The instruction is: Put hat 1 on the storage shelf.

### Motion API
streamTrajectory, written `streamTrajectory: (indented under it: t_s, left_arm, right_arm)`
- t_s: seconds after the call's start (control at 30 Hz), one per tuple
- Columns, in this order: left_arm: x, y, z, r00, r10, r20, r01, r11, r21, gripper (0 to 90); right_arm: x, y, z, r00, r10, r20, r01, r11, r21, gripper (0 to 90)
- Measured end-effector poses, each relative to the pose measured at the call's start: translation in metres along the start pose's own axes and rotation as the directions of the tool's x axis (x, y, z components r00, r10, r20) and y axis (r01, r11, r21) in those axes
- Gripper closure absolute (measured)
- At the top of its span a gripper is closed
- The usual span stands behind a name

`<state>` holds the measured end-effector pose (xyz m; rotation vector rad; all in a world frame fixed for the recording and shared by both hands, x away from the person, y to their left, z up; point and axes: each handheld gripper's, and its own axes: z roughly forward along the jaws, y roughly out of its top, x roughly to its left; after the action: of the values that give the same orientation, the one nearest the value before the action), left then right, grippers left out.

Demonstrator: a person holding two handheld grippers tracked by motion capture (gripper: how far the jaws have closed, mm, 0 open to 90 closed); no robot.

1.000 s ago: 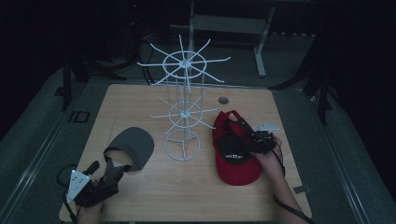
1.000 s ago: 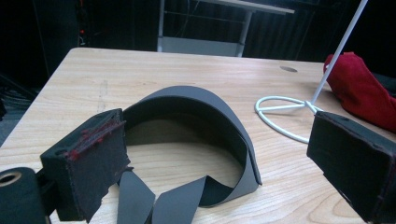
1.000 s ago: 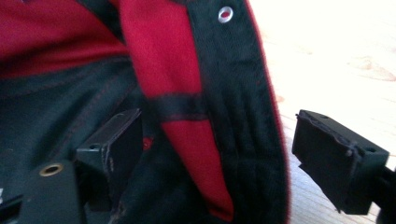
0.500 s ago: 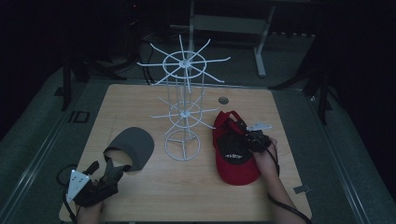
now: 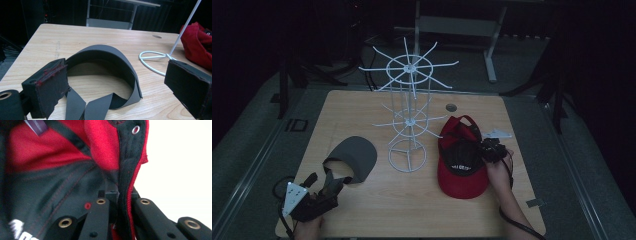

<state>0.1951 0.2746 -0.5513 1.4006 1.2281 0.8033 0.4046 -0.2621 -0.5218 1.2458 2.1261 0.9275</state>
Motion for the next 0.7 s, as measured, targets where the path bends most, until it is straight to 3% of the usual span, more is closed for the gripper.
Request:
streamTrajectory:
  t_s: [0.3, 0.5, 0.6, 0.7]
  left_arm:
    - [-0.002, 0.005, -0.002, 0.9995, 0.022, -0.022, -0.022, 0.9998, 0.002, 4.6]
    - [-0.006, 0.008, -0.002, 0.9997, 0.01, 0.02, -0.011, 0.9995, 0.031, 3.3]
    - [-0.008, 0.01, -0.002, 0.9988, 0.03, 0.039, -0.032, 0.9981, 0.052, 2.8]
    - [-0.01, 0.014, -0.002, 0.9969, 0.01, 0.079, -0.014, 0.9984, 0.054, 3.0]
  right_arm:
    - [0.001, 0.02, -0.046, 0.9976, 0.069, 0.0, -0.068, 0.9907, -0.117, 86.5]
    - [0.0, 0.029, -0.08, 0.9967, 0.081, -0.005, -0.081, 0.9775, -0.195, 86.5]
    - [-0.001, 0.03, -0.095, 0.9944, 0.103, -0.022, -0.106, 0.9694, -0.222, 86.5]
    - [0.0, 0.028, -0.112, 0.9937, 0.108, -0.033, -0.112, 0.9609, -0.253, 86.5]
